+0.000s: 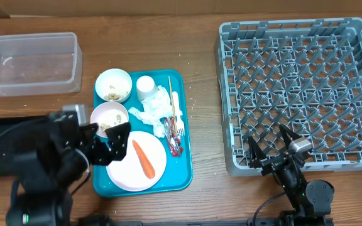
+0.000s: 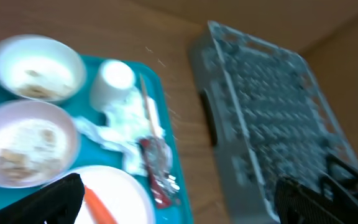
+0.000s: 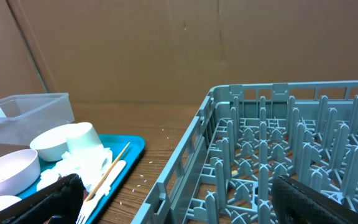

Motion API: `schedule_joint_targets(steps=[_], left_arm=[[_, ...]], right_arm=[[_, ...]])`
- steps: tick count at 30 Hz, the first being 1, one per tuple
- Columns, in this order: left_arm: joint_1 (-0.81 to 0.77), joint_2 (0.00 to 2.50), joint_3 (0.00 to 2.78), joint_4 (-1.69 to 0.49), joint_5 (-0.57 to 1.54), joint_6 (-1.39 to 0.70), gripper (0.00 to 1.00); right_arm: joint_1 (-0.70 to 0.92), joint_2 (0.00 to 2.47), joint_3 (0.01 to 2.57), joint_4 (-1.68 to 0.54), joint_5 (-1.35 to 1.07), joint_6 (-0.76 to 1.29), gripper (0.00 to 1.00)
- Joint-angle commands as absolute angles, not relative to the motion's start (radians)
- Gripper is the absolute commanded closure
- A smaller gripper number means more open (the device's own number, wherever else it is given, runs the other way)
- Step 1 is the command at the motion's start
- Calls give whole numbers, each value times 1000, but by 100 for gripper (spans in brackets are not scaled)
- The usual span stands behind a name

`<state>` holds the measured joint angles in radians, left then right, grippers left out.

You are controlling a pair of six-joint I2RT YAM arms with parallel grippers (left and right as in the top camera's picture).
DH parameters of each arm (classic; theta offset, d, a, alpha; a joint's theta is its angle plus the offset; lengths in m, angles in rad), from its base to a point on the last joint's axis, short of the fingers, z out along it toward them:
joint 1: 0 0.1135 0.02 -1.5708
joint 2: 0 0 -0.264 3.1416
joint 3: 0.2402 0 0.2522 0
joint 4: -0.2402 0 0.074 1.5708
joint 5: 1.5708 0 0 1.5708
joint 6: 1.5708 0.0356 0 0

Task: Sort waste into correct bins and load items into the dishwasher rack
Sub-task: 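Reach the left gripper to the carrot on the white plate and grasp it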

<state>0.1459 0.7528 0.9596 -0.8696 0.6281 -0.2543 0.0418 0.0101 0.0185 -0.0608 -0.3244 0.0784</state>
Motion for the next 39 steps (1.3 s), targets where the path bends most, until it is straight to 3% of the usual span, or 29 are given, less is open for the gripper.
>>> schedule_joint_targets(steps=[1, 3, 5, 8, 10, 18, 20, 31, 34, 37, 38, 39], left_arm=[[122, 863, 983, -926, 686, -384, 0], [35, 904, 983, -1082, 330, -680, 0], [-91, 921, 983, -1163, 122, -867, 0], [-384, 936, 981, -1205, -94, -1131, 0], [-498, 1002, 951, -1211, -157, -1273, 0], [-513, 1401, 935, -1082, -132, -1227, 3], [-509, 1514, 932, -1026, -111, -1192, 11], [-380, 1591, 781, -798, 81, -971, 9], [-380, 1591, 722, -751, 97, -964, 23], [-380, 1591, 722, -759, 77, -965, 65], [-379, 1591, 723, -760, 69, -965, 73], [-379, 1591, 730, -775, 71, -965, 86]], right_arm=[[49, 3, 8, -56, -315, 81, 0], [49, 3, 8, -55, -315, 81, 0], [49, 3, 8, -56, -315, 81, 0], [49, 3, 8, -55, -315, 81, 0], [49, 3, 8, -56, -315, 81, 0], [49, 3, 8, -55, -315, 81, 0], [49, 3, 8, -56, -315, 81, 0], [49, 3, 8, -56, -315, 81, 0], [49, 3, 8, -56, -315, 81, 0], [49, 3, 8, -55, -315, 81, 0], [49, 3, 8, -56, -315, 81, 0], [49, 3, 8, -55, -315, 81, 0]])
